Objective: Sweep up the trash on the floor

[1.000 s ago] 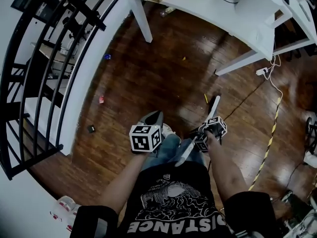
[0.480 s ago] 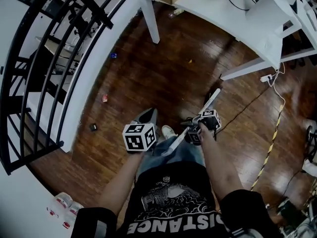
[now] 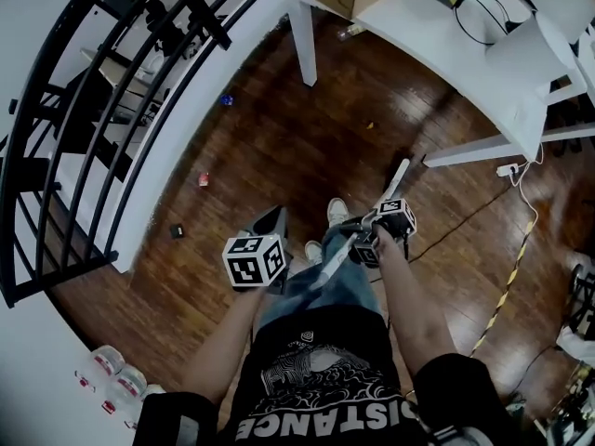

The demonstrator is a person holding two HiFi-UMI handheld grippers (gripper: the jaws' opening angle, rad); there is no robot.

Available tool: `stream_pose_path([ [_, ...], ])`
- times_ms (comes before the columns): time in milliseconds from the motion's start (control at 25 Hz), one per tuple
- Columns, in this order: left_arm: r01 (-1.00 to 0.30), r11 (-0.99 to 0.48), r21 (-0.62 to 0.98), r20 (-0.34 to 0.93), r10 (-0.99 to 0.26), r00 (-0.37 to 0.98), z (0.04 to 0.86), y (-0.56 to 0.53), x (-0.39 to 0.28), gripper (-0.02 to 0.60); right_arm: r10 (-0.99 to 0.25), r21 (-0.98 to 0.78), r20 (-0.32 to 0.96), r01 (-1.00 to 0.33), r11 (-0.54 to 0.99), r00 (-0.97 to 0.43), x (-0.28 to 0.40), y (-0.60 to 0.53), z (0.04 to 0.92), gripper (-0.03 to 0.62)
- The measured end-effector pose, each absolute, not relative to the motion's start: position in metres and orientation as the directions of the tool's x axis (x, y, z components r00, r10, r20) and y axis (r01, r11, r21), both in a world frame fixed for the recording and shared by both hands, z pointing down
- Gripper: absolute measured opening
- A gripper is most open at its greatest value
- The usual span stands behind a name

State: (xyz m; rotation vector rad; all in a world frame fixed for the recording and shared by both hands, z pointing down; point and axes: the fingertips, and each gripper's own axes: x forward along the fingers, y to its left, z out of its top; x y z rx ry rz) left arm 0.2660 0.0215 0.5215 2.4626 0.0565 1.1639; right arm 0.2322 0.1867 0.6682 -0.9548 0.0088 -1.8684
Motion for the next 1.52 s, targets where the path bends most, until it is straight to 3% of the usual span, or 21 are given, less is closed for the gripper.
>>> stream_pose_path([
  [840, -0.216, -0.909, 0.357, 0.744, 0.137, 0.654, 0.510, 0.004, 0.330, 0.005, -0.754, -0.442, 0.601, 0.677, -0.589, -0.264, 0.325, 0.142, 0.651, 0.037],
  [1200, -0.271, -0.898, 0.347, 0.747, 0.090, 0.659, 0.509, -0.014, 0.341, 0.005, -0.716, -0.476, 0.630, 0.579, -0.662, -0.301, 0.359, 0.129, 0.648, 0.029],
  [1520, -0.262, -0.894, 0.365, 0.732, 0.101, 0.674, 0.509, -0.002, 0.336, 0.005, -0.731, -0.512, 0.625, 0.563, -0.648, -0.274, 0.353, 0.152, 0.634, 0.015],
])
